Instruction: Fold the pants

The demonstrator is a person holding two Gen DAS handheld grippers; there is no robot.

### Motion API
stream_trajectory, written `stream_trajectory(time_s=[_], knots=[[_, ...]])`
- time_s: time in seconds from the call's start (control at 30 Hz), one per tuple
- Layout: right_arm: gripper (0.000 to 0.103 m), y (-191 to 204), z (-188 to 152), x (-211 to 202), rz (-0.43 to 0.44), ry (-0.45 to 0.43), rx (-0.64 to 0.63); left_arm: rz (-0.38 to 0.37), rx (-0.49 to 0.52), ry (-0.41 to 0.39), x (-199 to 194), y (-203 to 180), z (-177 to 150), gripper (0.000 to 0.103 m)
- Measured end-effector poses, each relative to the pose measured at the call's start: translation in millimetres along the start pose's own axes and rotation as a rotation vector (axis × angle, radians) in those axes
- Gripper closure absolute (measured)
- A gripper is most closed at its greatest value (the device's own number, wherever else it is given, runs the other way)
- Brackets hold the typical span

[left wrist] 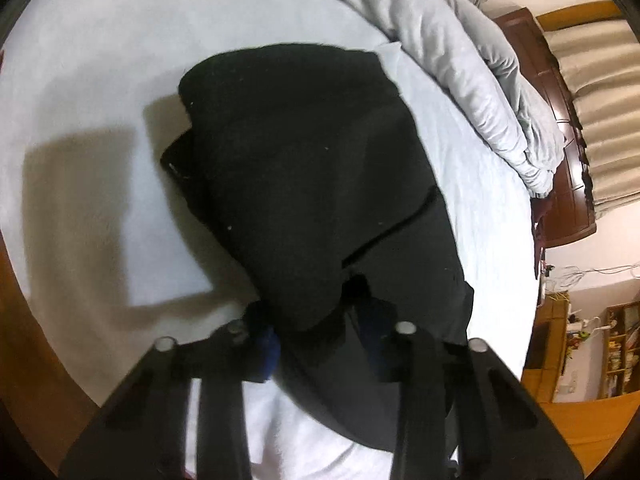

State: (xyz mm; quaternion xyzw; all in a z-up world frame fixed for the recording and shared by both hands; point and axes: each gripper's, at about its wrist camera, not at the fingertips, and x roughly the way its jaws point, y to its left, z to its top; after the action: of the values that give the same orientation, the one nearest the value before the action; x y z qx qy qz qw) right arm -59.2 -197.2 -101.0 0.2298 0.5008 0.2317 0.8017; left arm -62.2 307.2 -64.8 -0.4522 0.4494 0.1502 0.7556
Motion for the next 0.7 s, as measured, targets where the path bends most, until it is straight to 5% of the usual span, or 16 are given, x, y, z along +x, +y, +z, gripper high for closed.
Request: stream_trajectory(time_s=[0.1,0.23,0.3,0.53,0.7], knots=[[0.053,-1,0,-1,0.005,0.001,-0.004,0.000,0.037,-0.067,-13,-13,-6,0.080],[0.053,-2,0,-1,0.011,0.001,-0.002,-0.024,0.323,-0.218,-37,-74,-30,0.082],[0.053,-3,0,-2,0.014,0.002,0.001,-0.040,0.419,-0.234,-42,-97,-43,0.082],[0.053,-5,1,-3,0.030,0.004,0.007,-0.054,0.761,-0.225,-37,-160,-100,0.082],[0.053,-7,2,-3,0.041,0.007,0.015,-0.032,1.063,-0.091,-12,-193,-157,0.079]])
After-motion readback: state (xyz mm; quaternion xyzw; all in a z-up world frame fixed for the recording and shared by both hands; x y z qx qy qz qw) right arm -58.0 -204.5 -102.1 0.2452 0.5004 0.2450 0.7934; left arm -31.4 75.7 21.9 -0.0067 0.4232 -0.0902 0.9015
